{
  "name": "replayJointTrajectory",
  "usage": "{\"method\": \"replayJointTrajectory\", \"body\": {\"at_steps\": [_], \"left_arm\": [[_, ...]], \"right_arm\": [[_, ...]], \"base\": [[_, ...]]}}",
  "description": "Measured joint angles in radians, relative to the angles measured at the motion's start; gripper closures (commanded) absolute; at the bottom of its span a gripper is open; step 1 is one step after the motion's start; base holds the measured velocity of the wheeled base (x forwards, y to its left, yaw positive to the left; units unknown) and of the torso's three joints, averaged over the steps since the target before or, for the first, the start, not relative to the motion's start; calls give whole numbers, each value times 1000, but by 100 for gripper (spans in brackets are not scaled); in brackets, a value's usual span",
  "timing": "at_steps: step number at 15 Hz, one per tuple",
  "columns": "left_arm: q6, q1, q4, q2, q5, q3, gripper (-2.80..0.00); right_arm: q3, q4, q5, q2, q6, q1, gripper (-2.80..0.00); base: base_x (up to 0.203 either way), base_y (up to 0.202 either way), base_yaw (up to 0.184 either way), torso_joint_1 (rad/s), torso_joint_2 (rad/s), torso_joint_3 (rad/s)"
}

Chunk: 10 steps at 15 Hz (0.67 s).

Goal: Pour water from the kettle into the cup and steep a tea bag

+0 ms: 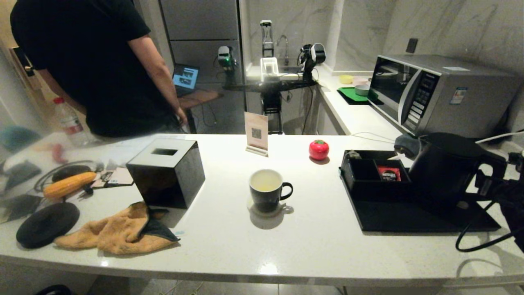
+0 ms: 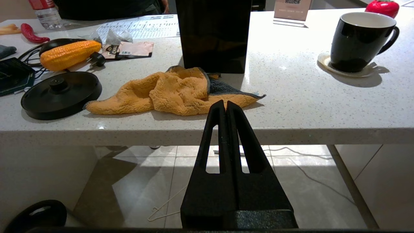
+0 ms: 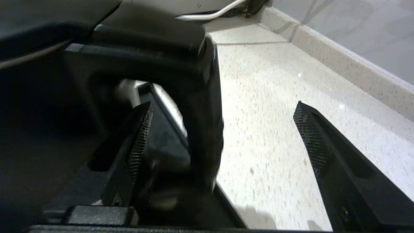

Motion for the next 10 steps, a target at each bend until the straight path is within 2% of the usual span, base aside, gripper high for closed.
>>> {"method": "replayJointTrajectory", "body": {"at_steps": [10], "left_arm": [[1,-1,0,0,0,0,0]], "right_arm": [[254,0,3,-191,3,-1,-280]], "base": [[0,0,0,0,0,0]]}}
